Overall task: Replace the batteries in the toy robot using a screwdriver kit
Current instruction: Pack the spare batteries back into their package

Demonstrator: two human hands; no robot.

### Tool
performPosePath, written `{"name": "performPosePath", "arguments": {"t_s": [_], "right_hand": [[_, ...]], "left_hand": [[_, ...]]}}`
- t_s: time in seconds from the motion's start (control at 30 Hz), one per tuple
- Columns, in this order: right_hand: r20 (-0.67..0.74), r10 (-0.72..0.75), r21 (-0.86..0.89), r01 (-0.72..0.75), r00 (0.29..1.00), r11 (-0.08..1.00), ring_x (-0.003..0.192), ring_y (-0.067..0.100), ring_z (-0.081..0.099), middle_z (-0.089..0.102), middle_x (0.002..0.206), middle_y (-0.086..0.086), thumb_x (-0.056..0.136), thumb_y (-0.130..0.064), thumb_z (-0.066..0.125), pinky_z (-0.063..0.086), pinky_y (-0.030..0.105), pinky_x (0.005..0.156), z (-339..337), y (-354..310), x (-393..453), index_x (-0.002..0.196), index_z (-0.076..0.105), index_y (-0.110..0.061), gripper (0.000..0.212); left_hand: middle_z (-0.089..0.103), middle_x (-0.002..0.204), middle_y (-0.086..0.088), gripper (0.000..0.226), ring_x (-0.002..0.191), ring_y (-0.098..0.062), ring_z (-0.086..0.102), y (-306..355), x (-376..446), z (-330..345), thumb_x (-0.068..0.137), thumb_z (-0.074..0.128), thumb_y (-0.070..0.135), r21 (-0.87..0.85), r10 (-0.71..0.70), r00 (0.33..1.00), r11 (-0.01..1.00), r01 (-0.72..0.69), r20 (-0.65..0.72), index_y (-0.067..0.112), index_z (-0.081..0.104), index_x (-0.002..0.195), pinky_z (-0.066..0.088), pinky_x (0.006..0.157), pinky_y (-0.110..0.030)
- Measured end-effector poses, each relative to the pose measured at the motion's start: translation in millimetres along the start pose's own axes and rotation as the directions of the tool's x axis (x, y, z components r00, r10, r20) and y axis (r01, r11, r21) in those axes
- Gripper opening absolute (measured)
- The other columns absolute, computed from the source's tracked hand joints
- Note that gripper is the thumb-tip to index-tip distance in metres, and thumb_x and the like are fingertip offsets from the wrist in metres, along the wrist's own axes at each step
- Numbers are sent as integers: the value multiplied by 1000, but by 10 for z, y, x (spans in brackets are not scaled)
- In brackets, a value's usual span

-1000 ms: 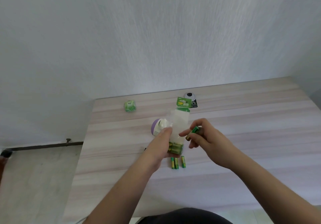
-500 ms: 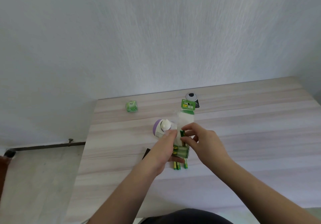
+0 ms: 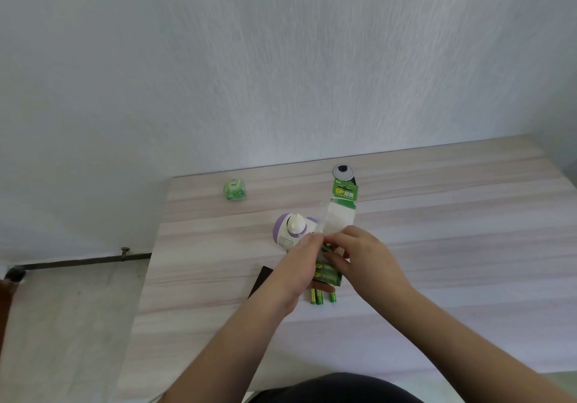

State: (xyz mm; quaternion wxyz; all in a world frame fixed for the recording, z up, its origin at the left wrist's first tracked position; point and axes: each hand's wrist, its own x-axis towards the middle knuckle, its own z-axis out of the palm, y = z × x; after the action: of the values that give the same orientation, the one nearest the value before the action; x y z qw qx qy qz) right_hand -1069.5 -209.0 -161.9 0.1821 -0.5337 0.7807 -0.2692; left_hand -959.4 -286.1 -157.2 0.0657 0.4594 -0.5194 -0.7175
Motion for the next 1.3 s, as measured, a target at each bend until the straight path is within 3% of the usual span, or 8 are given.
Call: {"name": "performPosePath", "arguments": {"t_s": [0.2,0.33,0.57,0.7,0.9,1.07,1.17,1.3], "right_hand": [[0,-2,-46,2,1000,999,91,16,56,69,93,-6,91,-30,63,40,23,76,44,32,10,101,72,-23,16],[-32,-47,-26,46,998,999,84,24,59,72,87,-1,89,-20,66,46,33,75,47,31,1,94,76,-19,11],[48,-42,39,40,998,998,99,19,56,68,103,-3,95,-19,58,40,22,85,24,51,27,103,75,-19,19],[26,-105,-16,106,994,994,96,20,61,70,99,-6,94,-18,57,43,34,90,42,75,19,102,74,-24,20],[26,-71,-15,71,997,997,101,11,53,70,98,-15,100,-21,47,36,28,95,-19,39,46,123,59,-28,27],[-303,251,483,-79,919,872,76,4,60,69,86,-17,97,-14,48,43,14,61,-110,106,-51,102,60,-37,27],[-232,442,609,-224,867,761,76,8,59,67,83,-12,98,-14,42,44,24,59,85,354,12,99,61,-33,26],[-47,506,483,-424,861,766,79,16,62,66,89,-8,96,-16,45,44,26,56,653,768,12,102,60,-29,20]], "left_hand": [[65,81,-10,36,71,-22,65,18,10,-32,98,39,40,-46,-12,1000,999,14,27,14,65,97,55,62,-35],[68,85,-12,58,71,-25,66,-16,44,-80,100,27,55,-178,-62,998,982,67,34,15,67,112,54,58,-34],[66,94,-17,51,74,-25,64,-70,46,-98,103,27,37,-269,-65,998,961,68,21,5,65,115,54,56,-34],[67,95,-15,59,78,-25,64,-66,63,-126,103,19,40,-267,-49,998,962,57,35,6,65,117,54,57,-34],[67,93,-15,46,77,-26,62,-131,50,-148,102,27,31,-318,-53,999,947,50,0,8,67,108,54,63,-37],[68,83,-11,35,64,-20,62,-167,38,-191,100,38,24,-327,-50,998,944,34,-43,9,70,101,50,58,-34],[68,83,-7,37,63,-16,59,-187,1,-243,100,37,25,-301,-15,1000,953,8,-20,11,71,108,48,56,-31],[68,82,-7,37,65,-15,61,-235,-39,-308,104,32,26,-322,-16,998,947,-2,-54,9,65,111,49,53,-29]]}}
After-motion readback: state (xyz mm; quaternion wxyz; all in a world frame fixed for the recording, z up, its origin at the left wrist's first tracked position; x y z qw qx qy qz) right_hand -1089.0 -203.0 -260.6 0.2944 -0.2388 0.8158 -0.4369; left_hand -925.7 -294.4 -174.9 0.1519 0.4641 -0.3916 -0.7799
